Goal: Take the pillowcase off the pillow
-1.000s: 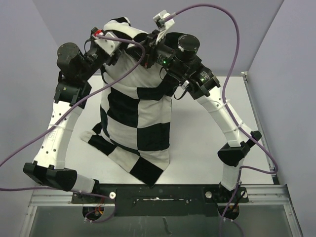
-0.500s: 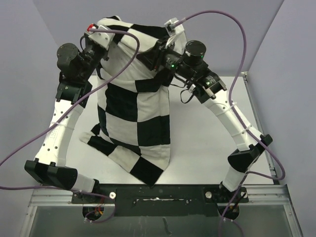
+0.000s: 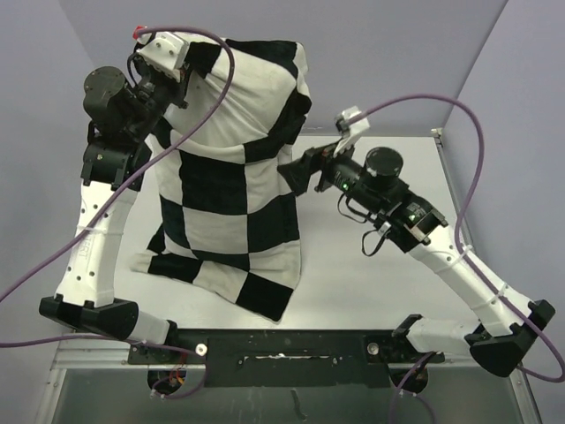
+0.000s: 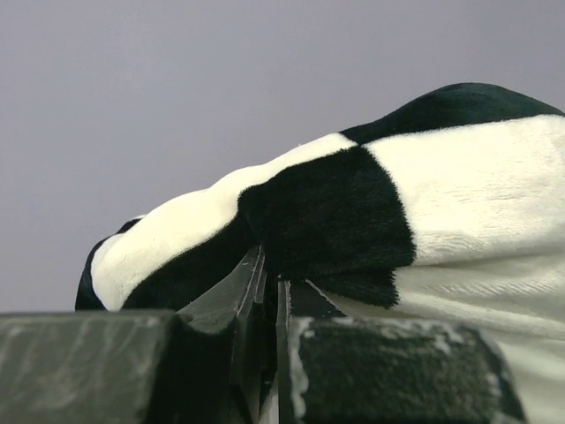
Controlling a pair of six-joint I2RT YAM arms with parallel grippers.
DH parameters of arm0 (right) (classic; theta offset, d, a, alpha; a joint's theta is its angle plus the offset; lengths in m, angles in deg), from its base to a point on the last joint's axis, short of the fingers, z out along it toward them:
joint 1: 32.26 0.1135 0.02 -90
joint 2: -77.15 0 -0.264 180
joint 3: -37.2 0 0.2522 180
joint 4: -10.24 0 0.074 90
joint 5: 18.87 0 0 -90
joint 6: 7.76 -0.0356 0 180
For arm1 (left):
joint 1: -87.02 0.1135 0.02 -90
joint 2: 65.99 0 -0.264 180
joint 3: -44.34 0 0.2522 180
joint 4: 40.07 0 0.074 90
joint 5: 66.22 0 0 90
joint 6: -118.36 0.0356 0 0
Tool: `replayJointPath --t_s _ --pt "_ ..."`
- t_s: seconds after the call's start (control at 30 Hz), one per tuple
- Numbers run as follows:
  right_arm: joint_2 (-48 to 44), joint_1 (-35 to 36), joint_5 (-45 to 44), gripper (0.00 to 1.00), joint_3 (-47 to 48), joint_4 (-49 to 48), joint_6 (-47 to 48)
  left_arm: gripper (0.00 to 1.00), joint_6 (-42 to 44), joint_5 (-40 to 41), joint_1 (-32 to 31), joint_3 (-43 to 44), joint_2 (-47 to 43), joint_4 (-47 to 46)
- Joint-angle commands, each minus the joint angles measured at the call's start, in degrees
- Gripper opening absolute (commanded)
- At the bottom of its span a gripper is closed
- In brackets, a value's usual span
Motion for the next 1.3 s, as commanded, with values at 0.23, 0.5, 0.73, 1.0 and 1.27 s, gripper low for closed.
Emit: replayJointPath --t_s 0.23,0.5,0.73,1.0,1.27 --pt "12.87 5.97 1.11 0.98 -21.94 -12.63 9.39 0.00 -11.16 -5.70 -0.44 14.31 -1.23 2.33" --pt "23.47 -0.02 -8.31 0.32 -4.25 -18.12 9.41 0.00 -16.26 -14.44 -0.39 32.07 7.57 16.60" --pt "25.85 -0.30 -21.02 0.00 8.65 -22.37 22.49 0.00 -16.41 -15.14 -0.49 34.15 9.90 14.97" --pt "26.38 0.01 -28.85 0.00 6.57 -30.52 40.20 0.00 -15.84 -20.72 -0.53 32.25 9.10 12.17" --pt "10.39 -1.54 -30.93 0.66 -21.81 -24.59 19.07 0.00 -15.66 -33.17 -1.91 7.45 -1.83 17.47"
